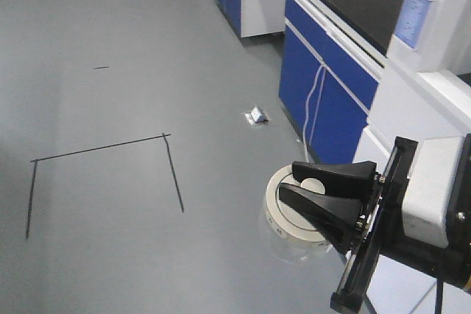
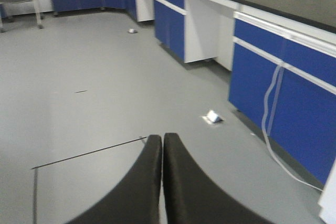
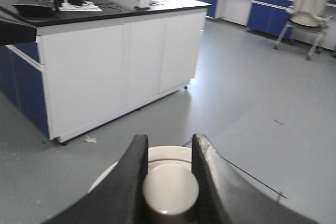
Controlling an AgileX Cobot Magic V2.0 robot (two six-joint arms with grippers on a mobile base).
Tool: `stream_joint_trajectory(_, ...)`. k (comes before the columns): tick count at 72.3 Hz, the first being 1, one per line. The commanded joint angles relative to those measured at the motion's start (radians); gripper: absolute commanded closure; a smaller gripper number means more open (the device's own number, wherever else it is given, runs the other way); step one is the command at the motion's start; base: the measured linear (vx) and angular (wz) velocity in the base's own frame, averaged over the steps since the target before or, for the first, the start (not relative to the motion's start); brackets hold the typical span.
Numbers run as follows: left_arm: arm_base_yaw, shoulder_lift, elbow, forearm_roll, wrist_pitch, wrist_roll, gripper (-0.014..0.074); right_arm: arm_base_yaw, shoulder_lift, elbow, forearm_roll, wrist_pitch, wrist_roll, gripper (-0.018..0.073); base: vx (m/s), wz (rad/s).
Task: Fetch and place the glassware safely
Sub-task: 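Drive the base across the lab holding the jar in the right gripper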
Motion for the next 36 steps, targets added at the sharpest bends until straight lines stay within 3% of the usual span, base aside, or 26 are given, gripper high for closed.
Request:
stream_joint_trajectory(1,-0.008,0.011,-0.025,-0.007,-0.069,-0.007,0.0603,-0.006,-0.016,-0.031,0.051,-0.049,0.001,0.0563,0.04,0.54)
stream_joint_trajectory(36,-0.008,0.011,-0.025,-0.007,-0.069,-0.007,0.0603,-0.006,-0.016,-0.031,0.051,-0.049,0.001,0.0563,0.07,0.51)
